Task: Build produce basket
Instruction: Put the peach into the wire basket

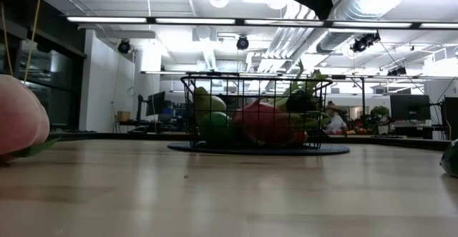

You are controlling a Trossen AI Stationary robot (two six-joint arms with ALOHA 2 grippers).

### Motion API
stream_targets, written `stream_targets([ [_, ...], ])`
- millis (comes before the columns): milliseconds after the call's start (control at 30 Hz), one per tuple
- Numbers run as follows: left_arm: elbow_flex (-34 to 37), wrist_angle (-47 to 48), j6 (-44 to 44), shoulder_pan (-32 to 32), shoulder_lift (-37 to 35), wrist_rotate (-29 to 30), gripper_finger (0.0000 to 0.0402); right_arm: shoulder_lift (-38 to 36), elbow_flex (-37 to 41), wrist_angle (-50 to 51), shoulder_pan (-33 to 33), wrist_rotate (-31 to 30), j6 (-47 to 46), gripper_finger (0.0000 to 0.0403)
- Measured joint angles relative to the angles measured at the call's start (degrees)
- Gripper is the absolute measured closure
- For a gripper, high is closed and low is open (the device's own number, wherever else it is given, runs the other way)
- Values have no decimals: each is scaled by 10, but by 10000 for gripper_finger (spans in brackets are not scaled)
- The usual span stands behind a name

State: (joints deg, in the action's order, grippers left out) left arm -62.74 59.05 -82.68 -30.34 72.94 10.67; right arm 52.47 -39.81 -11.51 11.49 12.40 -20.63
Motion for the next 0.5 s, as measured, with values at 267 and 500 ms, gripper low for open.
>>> stream_targets([
  [267,0,21,-164,-17,116,-13,9,0,0,9,0,0,-1,6],
  [500,0,8,-168,1,167,-41,9,0,0,30,0,0,-5,6],
])
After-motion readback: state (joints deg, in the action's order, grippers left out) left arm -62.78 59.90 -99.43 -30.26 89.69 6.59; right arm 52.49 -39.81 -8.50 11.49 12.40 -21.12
